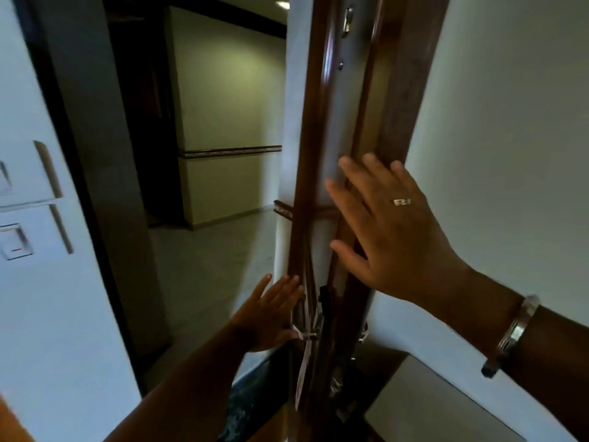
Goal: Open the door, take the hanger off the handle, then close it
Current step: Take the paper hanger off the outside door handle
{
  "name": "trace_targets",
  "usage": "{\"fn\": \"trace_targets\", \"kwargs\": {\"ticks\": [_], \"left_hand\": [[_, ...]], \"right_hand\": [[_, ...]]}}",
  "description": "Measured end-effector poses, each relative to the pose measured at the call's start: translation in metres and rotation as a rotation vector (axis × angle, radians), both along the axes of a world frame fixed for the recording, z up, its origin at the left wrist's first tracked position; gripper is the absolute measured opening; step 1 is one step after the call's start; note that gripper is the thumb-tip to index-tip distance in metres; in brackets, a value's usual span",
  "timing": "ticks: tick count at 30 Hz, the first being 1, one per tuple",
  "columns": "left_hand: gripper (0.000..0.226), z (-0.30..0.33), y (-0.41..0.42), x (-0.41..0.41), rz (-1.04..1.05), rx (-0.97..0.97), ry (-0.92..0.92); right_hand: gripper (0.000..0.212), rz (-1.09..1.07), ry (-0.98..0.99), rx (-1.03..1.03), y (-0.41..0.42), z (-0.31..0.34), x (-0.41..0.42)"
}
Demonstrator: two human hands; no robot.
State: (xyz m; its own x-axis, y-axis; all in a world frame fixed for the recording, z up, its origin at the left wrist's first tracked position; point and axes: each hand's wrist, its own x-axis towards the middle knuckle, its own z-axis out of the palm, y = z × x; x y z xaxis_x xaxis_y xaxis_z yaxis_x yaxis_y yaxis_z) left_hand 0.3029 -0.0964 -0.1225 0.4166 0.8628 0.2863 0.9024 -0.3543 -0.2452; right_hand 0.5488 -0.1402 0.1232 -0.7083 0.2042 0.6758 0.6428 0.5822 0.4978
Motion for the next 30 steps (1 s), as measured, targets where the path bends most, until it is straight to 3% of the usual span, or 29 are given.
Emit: {"fn": "trace_targets", "kwargs": {"ticks": [8,11,15,20,30], "left_hand": [[0.084,-0.008,0.071,0.055,-0.442,-0.143,0.037],[0.081,-0.019,0.088,0.077,-0.513,-0.160,0.054],[0.065,-0.022,0.101,0.108,-0.567,-0.237,-0.094],[0.043,-0.014,0.108,0.146,-0.539,-0.412,-0.231],[0.037,-0.017,0.124,0.194,-0.538,-0.378,-0.293]], "right_hand": [[0.088,-0.518,-0.483,-0.029,0.041,-0.004,0.002],[0.093,-0.684,-0.542,-0.075,0.063,-0.011,0.017],[0.094,-0.871,-0.567,-0.080,0.084,-0.007,0.041],[0.091,-1.005,-0.658,-0.041,0.103,-0.004,0.078],[0.087,-1.021,-0.708,0.030,0.127,-0.006,0.126]]}}
